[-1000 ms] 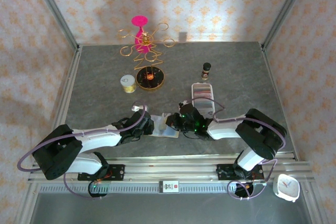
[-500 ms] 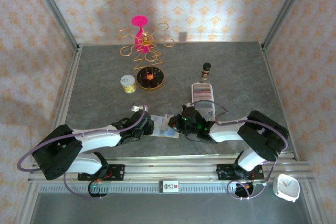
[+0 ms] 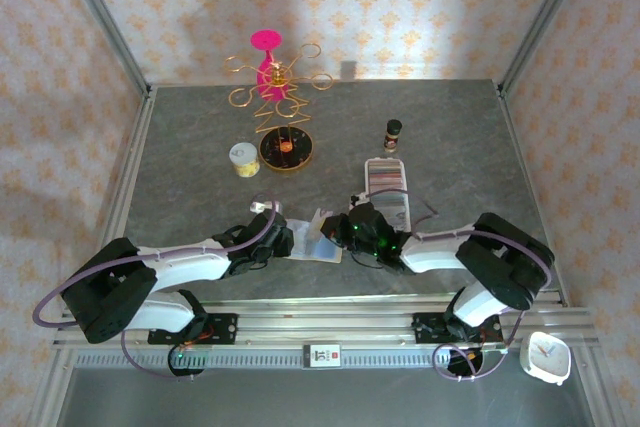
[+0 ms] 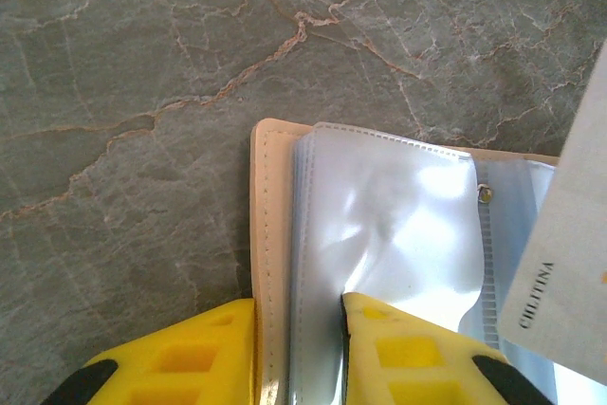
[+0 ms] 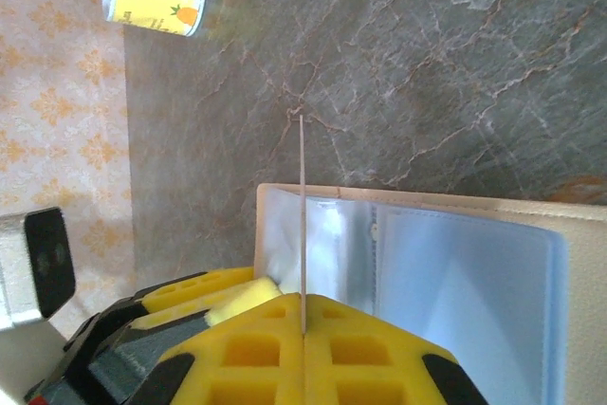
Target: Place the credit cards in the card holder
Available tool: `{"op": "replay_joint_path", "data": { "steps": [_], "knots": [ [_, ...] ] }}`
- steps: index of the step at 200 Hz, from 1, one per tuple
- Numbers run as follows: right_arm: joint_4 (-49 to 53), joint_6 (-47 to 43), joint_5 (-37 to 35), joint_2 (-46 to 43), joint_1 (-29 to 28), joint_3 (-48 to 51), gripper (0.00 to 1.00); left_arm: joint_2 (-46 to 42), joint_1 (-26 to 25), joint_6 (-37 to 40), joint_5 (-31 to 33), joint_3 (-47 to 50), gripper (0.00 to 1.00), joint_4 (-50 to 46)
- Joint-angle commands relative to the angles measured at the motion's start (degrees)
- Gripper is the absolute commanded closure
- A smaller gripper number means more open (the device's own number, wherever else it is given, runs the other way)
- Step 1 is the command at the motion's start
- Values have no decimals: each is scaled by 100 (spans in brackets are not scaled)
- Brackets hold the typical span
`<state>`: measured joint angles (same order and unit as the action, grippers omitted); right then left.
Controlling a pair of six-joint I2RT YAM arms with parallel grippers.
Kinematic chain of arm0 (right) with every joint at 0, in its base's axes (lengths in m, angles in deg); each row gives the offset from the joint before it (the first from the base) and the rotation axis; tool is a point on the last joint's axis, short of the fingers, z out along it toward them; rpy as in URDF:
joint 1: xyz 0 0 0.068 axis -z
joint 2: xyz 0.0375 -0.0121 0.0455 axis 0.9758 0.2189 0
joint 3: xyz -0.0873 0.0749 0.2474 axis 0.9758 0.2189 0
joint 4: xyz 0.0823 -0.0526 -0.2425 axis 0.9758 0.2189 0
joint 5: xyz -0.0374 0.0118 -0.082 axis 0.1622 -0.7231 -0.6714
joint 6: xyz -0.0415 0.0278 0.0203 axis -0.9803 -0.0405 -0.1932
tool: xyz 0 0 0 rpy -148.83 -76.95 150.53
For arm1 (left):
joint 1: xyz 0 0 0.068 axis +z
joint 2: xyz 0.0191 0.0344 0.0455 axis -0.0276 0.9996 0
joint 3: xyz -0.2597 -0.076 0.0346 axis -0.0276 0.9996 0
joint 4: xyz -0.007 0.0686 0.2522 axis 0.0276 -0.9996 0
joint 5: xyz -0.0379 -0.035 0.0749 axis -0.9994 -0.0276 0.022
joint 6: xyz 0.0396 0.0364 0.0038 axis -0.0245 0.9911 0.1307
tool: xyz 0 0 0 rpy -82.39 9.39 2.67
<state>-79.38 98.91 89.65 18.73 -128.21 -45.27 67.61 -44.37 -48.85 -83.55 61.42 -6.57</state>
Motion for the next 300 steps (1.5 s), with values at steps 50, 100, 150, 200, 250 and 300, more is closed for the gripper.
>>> {"op": "replay_joint_path", "data": {
  "steps": [50,100,150,200,250,300],
  "knots": [
    [-306,-41,31,394,-30,-214,100,72,-76,-67,-131,206,75,-363],
    [-196,-49,422,233,-46,17,100,112,-78,-67,-144,198,75,-328],
    [-105,-94,863,259,-72,127,100,150,-78,-83,-175,215,76,-263],
    [-37,-194,1226,482,-109,-47,100,91,-94,-102,-162,259,75,-266],
    [101,-225,1303,652,-117,-219,100,7,-90,-163,-195,364,71,-158],
    [-52,-224,1485,885,-106,-352,100,46,-91,-197,-228,416,71,-92]
  ]
}}
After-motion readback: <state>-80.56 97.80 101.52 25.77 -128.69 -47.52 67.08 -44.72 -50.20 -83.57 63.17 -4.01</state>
